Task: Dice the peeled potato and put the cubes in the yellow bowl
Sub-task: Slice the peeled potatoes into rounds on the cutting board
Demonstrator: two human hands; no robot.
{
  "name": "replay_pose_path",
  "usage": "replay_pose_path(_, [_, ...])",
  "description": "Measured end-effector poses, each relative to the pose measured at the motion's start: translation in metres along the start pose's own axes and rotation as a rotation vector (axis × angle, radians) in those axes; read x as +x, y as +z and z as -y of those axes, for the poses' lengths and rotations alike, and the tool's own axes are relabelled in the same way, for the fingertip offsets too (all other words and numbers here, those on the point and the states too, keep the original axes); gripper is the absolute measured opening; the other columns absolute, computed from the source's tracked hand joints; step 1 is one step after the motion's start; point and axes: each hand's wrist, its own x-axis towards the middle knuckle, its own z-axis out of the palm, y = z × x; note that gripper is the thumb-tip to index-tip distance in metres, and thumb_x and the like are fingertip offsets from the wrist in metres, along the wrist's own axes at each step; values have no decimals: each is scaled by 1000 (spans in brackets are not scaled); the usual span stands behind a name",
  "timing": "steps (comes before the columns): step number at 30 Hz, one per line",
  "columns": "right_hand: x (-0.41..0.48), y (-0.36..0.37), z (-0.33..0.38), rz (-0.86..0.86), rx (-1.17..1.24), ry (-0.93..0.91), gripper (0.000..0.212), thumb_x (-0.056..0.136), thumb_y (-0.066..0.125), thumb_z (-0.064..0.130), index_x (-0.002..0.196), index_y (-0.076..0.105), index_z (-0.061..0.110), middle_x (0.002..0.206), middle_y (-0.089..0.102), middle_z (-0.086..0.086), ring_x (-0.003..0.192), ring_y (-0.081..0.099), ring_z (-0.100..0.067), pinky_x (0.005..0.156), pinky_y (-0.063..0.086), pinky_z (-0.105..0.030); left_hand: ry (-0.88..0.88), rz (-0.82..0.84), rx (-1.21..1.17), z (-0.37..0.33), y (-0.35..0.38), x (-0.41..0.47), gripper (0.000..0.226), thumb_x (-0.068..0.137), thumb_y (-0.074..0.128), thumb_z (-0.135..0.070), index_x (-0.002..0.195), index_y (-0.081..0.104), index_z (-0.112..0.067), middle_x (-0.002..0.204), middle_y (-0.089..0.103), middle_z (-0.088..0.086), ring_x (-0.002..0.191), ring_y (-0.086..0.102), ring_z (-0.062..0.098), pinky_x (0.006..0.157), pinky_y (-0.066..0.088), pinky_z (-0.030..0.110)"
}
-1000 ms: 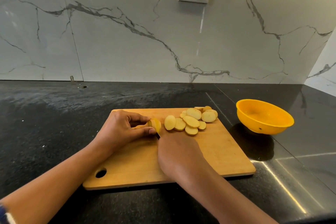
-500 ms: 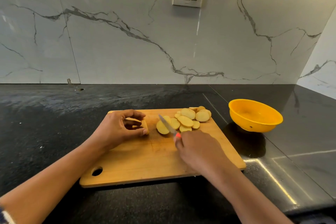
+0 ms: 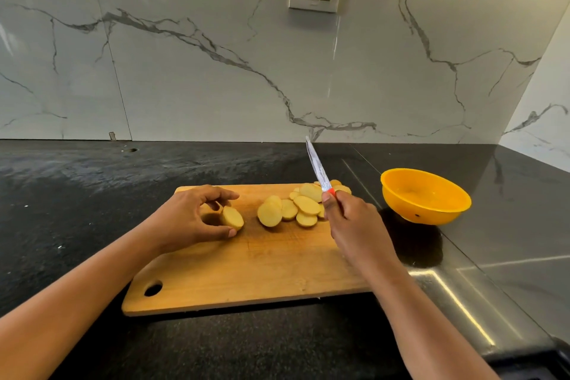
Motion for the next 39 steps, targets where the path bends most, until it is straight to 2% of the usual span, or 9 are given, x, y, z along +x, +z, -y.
replay_pose_path(5, [4, -6, -7, -114, 85, 54, 36, 101, 34, 42, 93, 60, 18, 63, 57, 4, 59, 55, -11, 54, 44, -30, -71, 17, 37, -12, 11, 8, 52, 72, 76, -38, 117, 50, -40, 107, 55, -16, 105, 51, 7, 90, 41, 23])
replay_pose_path(11, [8, -10, -14, -191, 329, 196, 37, 101, 35, 42, 77, 54, 21, 58, 54, 0, 53, 51, -13, 51, 49, -34, -84, -14, 132, -35, 30, 39, 58, 77, 75, -34, 130, 50, -30, 113, 55, -8, 102, 52, 10, 90, 46, 27])
replay_pose_path(18, [9, -13, -16, -173, 404, 257, 38, 101, 34, 42, 79, 54, 19, 57, 52, 1, 46, 48, -9, 42, 42, -22, -129, -14, -96, -40, 37, 66, 54, 78, 74, -30, 127, 53, -27, 119, 58, -3, 97, 57, 11, 92, 49, 34])
replay_pose_path(22, [10, -15, -17, -177, 403, 258, 38, 102, 34, 42, 78, 54, 19, 56, 52, 1, 45, 47, -8, 42, 42, -22, -98, -28, -131, -50, 45, 73, 55, 79, 71, -35, 130, 51, -27, 115, 57, -8, 104, 52, 10, 86, 45, 27])
replay_pose_path(26, [10, -14, -17, -179, 394, 246, 38, 102, 34, 42, 77, 53, 19, 56, 52, 2, 43, 47, -7, 45, 44, -24, -102, 29, -238, -49, 42, 68, 79, 71, 63, -51, 141, 37, -30, 141, 48, -3, 128, 45, 16, 106, 38, 35])
replay_pose_path(30, [10, -13, -16, -176, 393, 224, 39, 102, 34, 42, 77, 53, 19, 55, 52, 2, 44, 47, -8, 47, 47, -28, -91, 131, -132, -36, 32, 43, 122, 40, 53, -93, 144, 8, -49, 156, 19, -5, 142, 23, 21, 113, 24, 41])
replay_pose_path(32, [10, -13, -16, -176, 403, 211, 39, 102, 35, 42, 75, 53, 19, 54, 51, 2, 44, 46, -8, 47, 46, -29, -83, 190, 10, -32, 29, 31, 118, 43, 54, -92, 141, 0, -53, 157, 15, -4, 142, 22, 23, 112, 25, 39])
replay_pose_path(34, [9, -13, -15, -174, 405, 195, 38, 102, 35, 41, 75, 52, 20, 53, 51, 3, 43, 46, -7, 48, 46, -29, -74, 245, 126, -32, 33, 28, 108, 62, 57, -79, 144, -5, -47, 158, 12, -4, 142, 22, 21, 112, 25, 35])
replay_pose_path(39, [9, -15, -15, -175, 419, 221, 38, 102, 35, 41, 75, 52, 21, 54, 50, 2, 44, 46, -8, 45, 45, -27, -23, 292, 212, -46, 46, 52, 98, 73, 45, -67, 149, -7, -34, 157, 19, -3, 139, 28, 17, 110, 26, 30])
